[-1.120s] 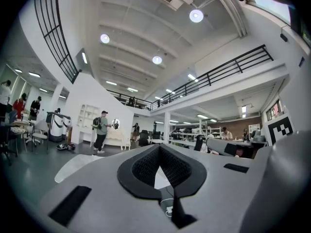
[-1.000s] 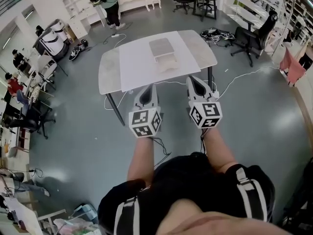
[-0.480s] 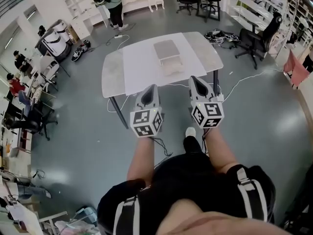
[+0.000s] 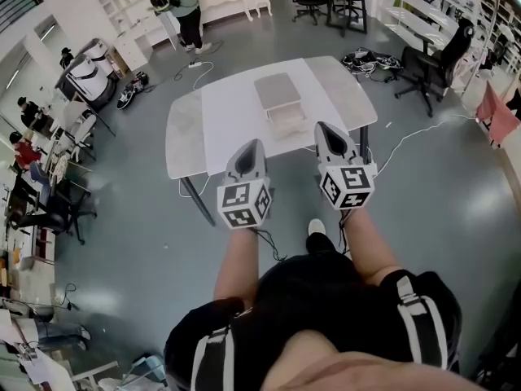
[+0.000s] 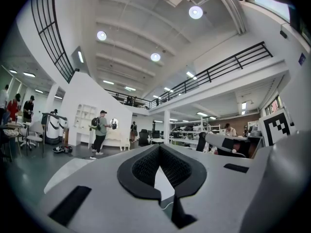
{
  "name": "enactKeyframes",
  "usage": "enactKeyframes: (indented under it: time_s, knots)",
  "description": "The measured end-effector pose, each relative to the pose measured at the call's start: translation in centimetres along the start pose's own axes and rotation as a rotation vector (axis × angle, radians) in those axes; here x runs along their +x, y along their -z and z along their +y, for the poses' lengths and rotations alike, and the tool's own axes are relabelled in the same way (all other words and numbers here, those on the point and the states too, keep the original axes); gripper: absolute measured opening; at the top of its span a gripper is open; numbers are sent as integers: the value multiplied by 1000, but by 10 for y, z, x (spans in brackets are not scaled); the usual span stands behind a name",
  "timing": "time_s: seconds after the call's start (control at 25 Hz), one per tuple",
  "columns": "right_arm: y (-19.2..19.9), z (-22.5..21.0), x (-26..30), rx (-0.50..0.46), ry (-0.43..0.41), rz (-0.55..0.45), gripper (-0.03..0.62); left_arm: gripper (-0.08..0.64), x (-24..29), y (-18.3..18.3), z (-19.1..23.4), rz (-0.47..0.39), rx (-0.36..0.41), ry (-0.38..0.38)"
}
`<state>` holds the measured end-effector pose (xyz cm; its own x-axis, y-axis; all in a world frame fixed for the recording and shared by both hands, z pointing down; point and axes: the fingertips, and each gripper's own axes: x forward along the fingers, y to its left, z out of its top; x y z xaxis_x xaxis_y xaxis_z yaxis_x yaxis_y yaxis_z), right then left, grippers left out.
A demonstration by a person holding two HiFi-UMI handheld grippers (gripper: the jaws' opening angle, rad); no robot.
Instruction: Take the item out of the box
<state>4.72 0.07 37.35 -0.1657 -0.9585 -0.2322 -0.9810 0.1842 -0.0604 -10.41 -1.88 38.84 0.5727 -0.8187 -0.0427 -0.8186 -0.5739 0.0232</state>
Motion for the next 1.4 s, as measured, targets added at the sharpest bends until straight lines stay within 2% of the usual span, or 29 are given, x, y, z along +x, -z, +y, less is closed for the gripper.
enactKeyframes:
  time_s: [0.24,0.52,0.72,1.0,1.24,1.4]
  knots:
    - [22,-34,57,5,-21,14,12,11,65,16,16,13,-7,-15]
    - [33,-72,128,2,-44,45,12,11,149,15,34,35,-24,-24]
    - [40,-85,183,7,-48,70,12,11,199,10,60,54,-31,-16]
    - [56,-137,246,18,-70,88,12,11,285,13,66,67,-30,-27]
    - [63,-159,296,15,-95,96,12,11,335,4,74,46,-35,-28]
    - [70,-160,321,11,-94,100,12,11,355,6,97,53,-35,-24]
